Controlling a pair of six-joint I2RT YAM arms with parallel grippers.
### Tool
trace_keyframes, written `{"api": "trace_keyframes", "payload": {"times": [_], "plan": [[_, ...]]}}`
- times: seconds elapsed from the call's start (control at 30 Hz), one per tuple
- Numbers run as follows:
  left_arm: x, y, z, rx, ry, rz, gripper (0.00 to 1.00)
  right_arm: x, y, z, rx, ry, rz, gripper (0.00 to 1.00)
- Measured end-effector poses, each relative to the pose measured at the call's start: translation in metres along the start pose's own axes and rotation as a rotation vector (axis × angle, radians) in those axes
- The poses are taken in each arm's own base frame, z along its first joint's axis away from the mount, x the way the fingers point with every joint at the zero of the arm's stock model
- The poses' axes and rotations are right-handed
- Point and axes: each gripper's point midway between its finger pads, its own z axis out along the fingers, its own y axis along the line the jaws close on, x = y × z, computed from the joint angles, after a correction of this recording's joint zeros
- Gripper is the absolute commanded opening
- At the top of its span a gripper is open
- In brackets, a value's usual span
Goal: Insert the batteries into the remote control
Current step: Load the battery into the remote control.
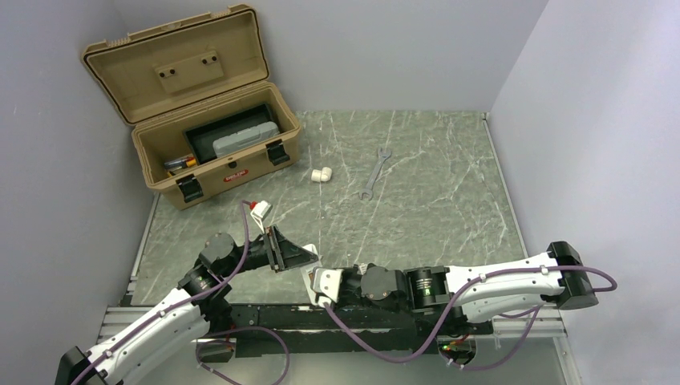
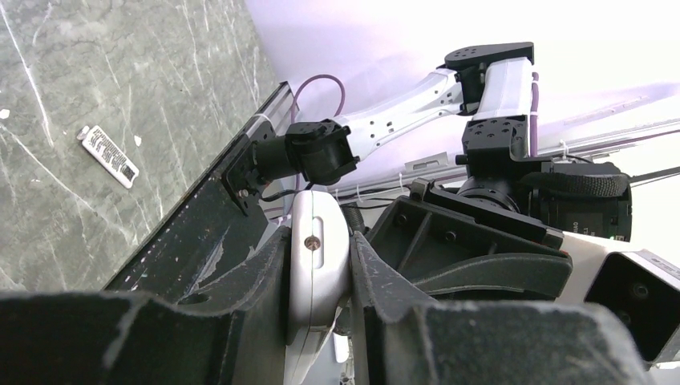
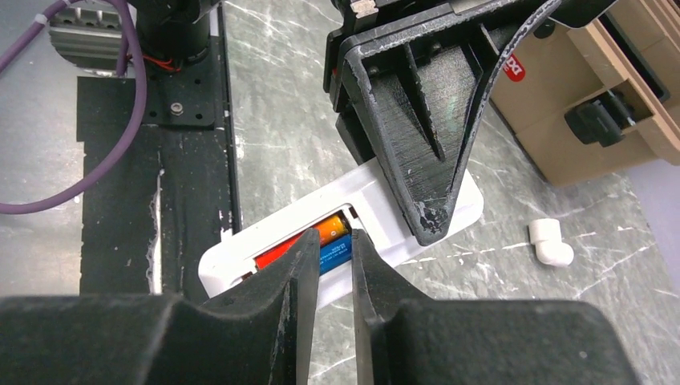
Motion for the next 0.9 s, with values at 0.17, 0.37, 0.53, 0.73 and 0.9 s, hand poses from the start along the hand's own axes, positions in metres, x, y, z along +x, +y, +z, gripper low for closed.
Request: {"api": "trace_keyframes", "payload": {"times": [0.17,0.37,0.53,0.73,0.9], "plan": [[-0.001,0.0,0.0,-0.002,-0.007,-0.002,0.0,0.003,0.0,-0.002,0.023,0.017,-0.014,0.3],[-0.001,0.0,0.0,0.0,-0.005,-0.005,0.0,0.003,0.003,-0.003,0.042,0.024,-0.025,0.32],[-0.001,0.0,0.0,0.0,-0.005,-0.005,0.0,0.002,0.002,-0.003,0.051,0.025,-0.024,0.32],[-0.001,-0.003,0.0,0.007,-0.006,-0.006,0.0,0.0,0.001,-0.01,0.061,0.018,0.01,0.35],[-0.009,-0.015,-0.001,0.044,-0.043,0.037,0.0,0.005,-0.002,-0.019,0.079,0.028,0.048,0.36]]}}
